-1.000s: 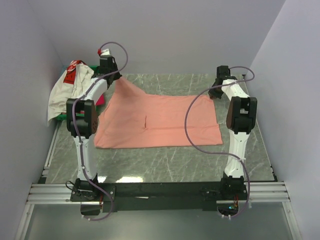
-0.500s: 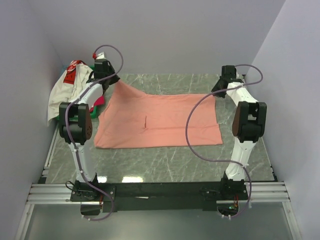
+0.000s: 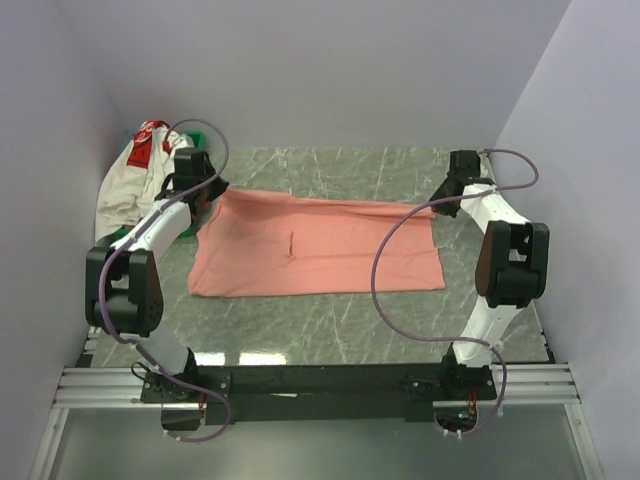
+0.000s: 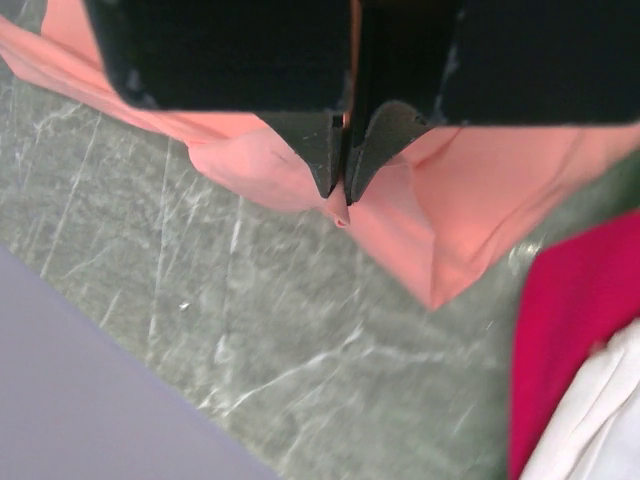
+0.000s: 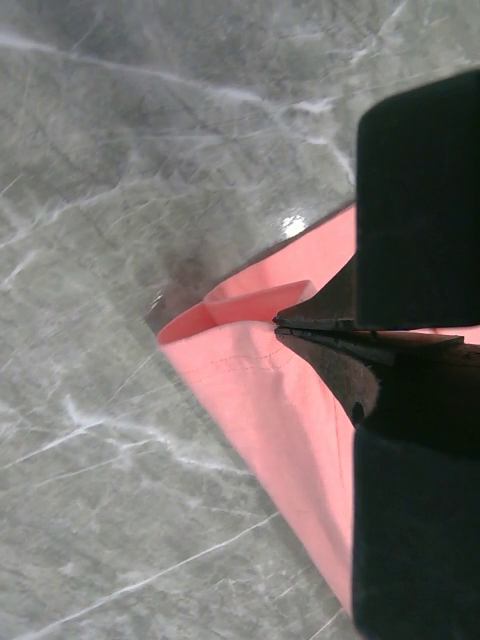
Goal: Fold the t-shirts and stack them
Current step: Fold the tshirt
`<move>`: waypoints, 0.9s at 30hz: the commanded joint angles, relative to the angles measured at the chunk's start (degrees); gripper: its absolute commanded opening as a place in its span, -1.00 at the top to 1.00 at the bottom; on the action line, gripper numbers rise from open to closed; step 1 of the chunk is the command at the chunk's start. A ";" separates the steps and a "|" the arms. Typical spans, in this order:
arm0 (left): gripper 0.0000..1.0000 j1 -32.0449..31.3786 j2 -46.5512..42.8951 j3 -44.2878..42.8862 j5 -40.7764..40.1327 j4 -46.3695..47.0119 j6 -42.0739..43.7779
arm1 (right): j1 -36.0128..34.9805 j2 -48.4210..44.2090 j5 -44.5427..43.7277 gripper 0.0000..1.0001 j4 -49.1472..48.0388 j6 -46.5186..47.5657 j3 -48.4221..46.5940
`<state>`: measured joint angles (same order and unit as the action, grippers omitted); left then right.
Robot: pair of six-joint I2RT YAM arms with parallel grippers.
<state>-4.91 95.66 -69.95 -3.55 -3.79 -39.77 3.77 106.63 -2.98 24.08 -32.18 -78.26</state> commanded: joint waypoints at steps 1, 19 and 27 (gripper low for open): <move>0.99 -0.01 -4.86 3.84 -3.91 -1.74 -5.39 | 0.45 -4.32 -2.90 1.00 -0.96 -1.12 2.05; 0.99 -0.02 -18.05 16.42 -6.11 -8.42 -10.50 | 0.45 -12.67 -2.73 1.00 -4.04 -1.65 13.83; 0.99 -0.01 -20.86 20.55 -4.97 -8.34 -11.38 | 0.45 -14.52 -3.52 1.00 -4.39 -1.57 16.47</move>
<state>-4.95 77.43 -50.59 -8.40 -12.34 -50.02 3.79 95.59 -4.14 21.37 -33.61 -62.54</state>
